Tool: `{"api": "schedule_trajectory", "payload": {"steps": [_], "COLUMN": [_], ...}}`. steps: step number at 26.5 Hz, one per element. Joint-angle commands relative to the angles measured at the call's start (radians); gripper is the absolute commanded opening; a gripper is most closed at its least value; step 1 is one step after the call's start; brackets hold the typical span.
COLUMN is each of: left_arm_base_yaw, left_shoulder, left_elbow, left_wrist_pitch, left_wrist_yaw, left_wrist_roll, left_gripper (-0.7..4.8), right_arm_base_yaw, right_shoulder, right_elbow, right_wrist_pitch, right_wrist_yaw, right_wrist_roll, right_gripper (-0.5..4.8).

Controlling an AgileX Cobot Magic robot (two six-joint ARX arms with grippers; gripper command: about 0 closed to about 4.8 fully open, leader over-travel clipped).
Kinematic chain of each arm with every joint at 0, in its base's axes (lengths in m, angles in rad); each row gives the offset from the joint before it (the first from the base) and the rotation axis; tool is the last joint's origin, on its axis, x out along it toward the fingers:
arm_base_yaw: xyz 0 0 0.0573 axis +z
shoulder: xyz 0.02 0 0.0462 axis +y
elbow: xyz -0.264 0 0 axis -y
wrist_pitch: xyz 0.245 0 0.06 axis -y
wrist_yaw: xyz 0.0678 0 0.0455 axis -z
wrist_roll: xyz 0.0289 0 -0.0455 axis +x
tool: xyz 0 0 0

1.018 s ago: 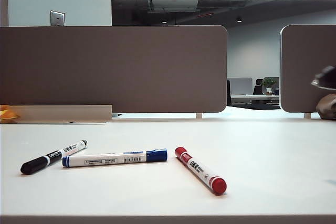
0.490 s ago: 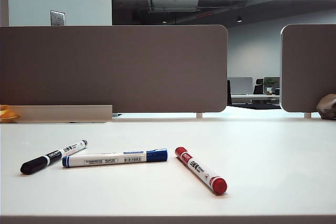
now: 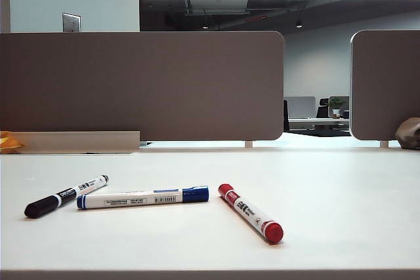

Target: Pick up the markers one by one and line them up horizontally in a straight line on the table.

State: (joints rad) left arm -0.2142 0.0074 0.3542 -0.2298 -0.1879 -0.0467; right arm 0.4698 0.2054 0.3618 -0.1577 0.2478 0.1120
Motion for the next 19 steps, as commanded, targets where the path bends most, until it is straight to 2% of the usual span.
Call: {"api": "schedule_trajectory", "payload": {"steps": [1,4,7,12,14,19], "left_arm_base_yaw": [0.001,0.001,0.001,0.001,0.001,0.001], "left_shoulder": [0.023,0.079,0.135,0.328,0.435,0.587], "left_elbow": [0.122,0.277,0.350,0.433,0.459,0.480], "left_wrist_pitch": [-0.145,-0.319,-0.396,-0.555,-0.606,-0.626], "left_wrist_yaw": [-0.003,0.016,0.080,0.291,0.348,0.368], "left_wrist_roll": [0.090,0.126,0.121,0.107,0.067,0.047], "left_gripper": [-0.06,-0.06,-0.06,-0.06,-0.06,-0.05], "right_arm_base_yaw": [-0.002,-0.002,-0.002,0.000,0.005,0.033], "right_shoulder": [0.064,0.188,0.279,0.515,0.637,0.796], "right_elbow": [0.131,0.309,0.385,0.491,0.544,0.619], "right_wrist_pitch": [-0.191,-0.380,-0.470,-0.619,-0.660,-0.680], "right_wrist_yaw": [-0.145,-0.306,-0.401,-0.585,-0.648,-0.649], "right_wrist_roll": [-0.061,-0.126,-0.146,-0.176,-0.216,-0.256], "right_gripper": [0.84,0.84,0.84,0.85,0.85,0.85]}}
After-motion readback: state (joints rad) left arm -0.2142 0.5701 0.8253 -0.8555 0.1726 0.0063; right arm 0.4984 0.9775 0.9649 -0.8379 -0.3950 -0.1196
